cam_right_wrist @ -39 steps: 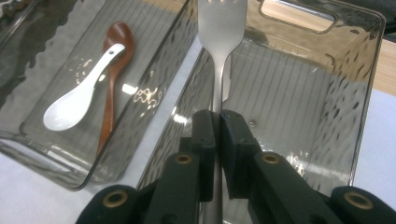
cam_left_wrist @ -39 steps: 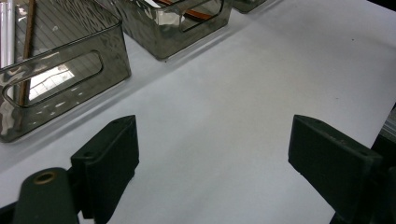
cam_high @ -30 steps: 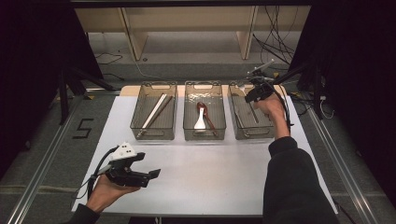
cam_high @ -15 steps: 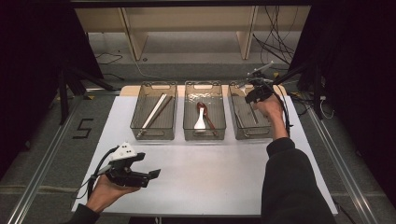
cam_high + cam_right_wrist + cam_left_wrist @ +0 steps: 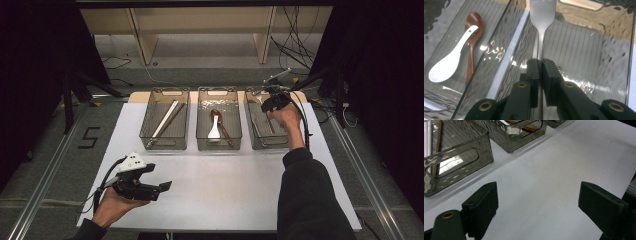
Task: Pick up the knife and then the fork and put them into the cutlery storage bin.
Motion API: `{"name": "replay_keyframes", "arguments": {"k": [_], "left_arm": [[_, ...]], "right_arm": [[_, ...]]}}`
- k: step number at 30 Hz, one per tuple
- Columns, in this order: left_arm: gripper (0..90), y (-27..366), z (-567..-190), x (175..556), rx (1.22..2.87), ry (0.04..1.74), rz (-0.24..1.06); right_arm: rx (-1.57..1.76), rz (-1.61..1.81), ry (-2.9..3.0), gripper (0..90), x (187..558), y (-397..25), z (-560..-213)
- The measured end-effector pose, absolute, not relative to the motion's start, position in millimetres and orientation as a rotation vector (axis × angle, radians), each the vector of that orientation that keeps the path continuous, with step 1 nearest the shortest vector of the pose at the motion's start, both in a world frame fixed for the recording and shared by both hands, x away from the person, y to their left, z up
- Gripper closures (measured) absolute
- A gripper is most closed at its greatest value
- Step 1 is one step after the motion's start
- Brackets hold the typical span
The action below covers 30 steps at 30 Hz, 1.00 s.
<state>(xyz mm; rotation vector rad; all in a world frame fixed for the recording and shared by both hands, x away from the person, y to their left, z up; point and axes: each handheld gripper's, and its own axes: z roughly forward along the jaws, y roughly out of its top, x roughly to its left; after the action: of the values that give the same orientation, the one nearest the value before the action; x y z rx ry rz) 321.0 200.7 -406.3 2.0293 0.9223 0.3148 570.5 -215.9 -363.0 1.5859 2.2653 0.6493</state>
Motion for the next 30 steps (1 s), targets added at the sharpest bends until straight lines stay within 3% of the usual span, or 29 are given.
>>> {"name": "replay_keyframes", "arguments": {"k": [10,20,30], "left_arm": [[15.7,201,-406,321,2.037,0.915,0.317],[15.6,201,-406,320,2.038,0.917,0.318],[15.4,201,-406,322,2.010,0.936,0.280]], "right_arm": [[1.646,0.624,2.260,82.6,571,-219,-380],[1.605,0.711,2.272,61.7,559,-226,-362],[1.463,0.859,2.335,42.9,512,-227,-352]]}}
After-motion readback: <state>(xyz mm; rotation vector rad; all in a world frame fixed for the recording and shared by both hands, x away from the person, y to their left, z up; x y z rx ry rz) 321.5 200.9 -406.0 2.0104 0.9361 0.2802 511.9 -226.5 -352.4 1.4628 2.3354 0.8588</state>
